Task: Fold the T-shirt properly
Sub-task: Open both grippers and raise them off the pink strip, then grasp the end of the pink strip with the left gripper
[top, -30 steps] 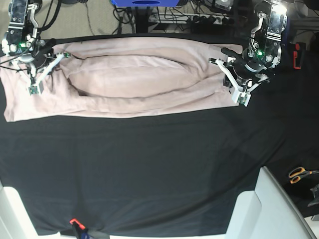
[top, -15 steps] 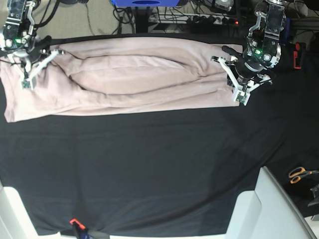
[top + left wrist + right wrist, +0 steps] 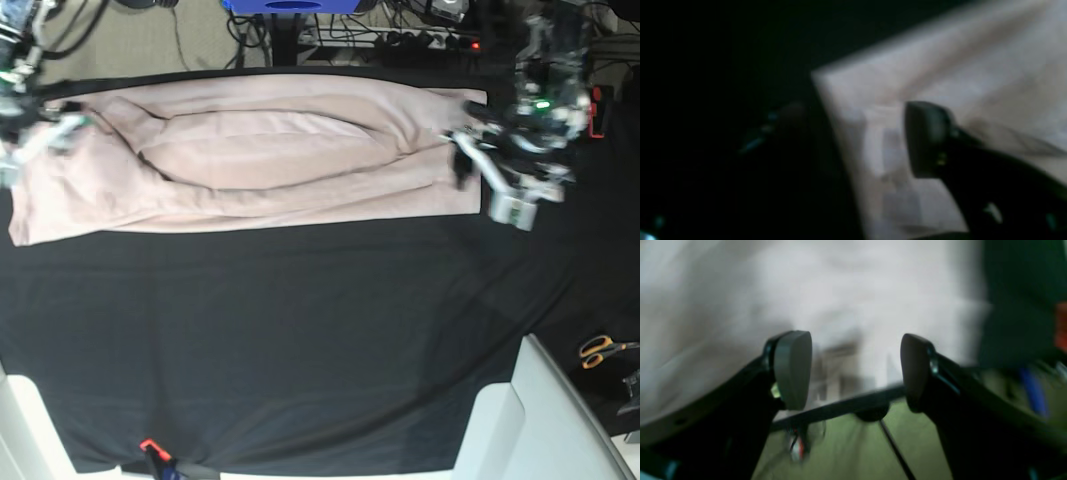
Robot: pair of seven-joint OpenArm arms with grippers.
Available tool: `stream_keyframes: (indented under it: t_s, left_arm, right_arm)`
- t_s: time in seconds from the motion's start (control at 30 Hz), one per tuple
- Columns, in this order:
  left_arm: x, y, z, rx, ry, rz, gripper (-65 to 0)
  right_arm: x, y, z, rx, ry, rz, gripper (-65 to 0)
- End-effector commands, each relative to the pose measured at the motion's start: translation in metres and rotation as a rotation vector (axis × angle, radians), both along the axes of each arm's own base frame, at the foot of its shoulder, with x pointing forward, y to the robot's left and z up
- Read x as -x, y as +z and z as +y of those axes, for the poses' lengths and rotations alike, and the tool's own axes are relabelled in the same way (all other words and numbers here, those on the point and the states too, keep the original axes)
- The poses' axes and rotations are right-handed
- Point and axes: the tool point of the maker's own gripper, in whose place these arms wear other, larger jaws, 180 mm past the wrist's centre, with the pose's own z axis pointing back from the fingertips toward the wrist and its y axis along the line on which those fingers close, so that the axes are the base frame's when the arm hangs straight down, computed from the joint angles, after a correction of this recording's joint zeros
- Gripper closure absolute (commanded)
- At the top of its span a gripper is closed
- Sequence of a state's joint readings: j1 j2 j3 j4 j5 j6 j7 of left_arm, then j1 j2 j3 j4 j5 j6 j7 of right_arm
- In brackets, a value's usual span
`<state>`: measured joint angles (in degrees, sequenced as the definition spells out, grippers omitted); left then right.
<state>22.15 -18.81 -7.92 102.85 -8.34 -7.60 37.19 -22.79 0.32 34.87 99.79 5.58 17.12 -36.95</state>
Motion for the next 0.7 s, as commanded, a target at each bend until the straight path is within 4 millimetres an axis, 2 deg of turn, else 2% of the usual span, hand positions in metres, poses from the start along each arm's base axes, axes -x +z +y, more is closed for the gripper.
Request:
stream_keyframes:
  t_s: [0.0, 0.1, 0.23, 0.3, 0.37, 0.43, 0.5, 0.57, 0.67]
  left_arm:
    - [-0.008, 0.023, 0.006, -0.012, 0.008, -0.072, -53.6]
    - [-0.009, 0.051, 0.026, 0.042, 0.090, -0.150, -57.1]
    - [0.001, 0.066, 0.061, 0.162, 0.237, -0.198, -57.1]
    - [0.007, 0.070, 0.070, 0.219, 0.281, -0.212, -57.1]
    - [0.011, 0.075, 0.066, 0.281, 0.244, -0.220, -57.1]
    - [0.015, 0.079, 0.048, 0.355, 0.115, -0.222, -57.1]
    - [0.022, 0.073, 0.036, 0.421, 0.012, -0.205, -57.6]
    - [0.028, 0.054, 0.031, 0.476, -0.041, -0.166, -57.6]
    - [0.035, 0.022, 0.042, 0.539, 0.030, -0.113, -57.8]
  right_arm:
    - [-0.002, 0.014, -0.011, 0.022, -0.032, -0.065, -40.2]
    - [0.002, 0.025, -0.029, 0.062, -0.087, -0.128, -40.4]
    - [0.010, 0.027, -0.038, 0.075, -0.116, -0.132, -39.9]
    - [0.015, 0.028, -0.043, 0.079, -0.141, -0.133, -39.9]
    - [0.018, 0.026, -0.045, 0.080, -0.147, -0.127, -39.8]
    - [0.021, 0.024, -0.045, 0.077, -0.150, -0.119, -39.8]
    - [0.023, 0.022, -0.045, 0.074, -0.152, -0.112, -39.8]
    - [0.026, 0.018, -0.042, 0.067, -0.145, -0.099, -39.8]
    - [0.026, 0.015, -0.040, 0.059, -0.130, -0.092, -39.8]
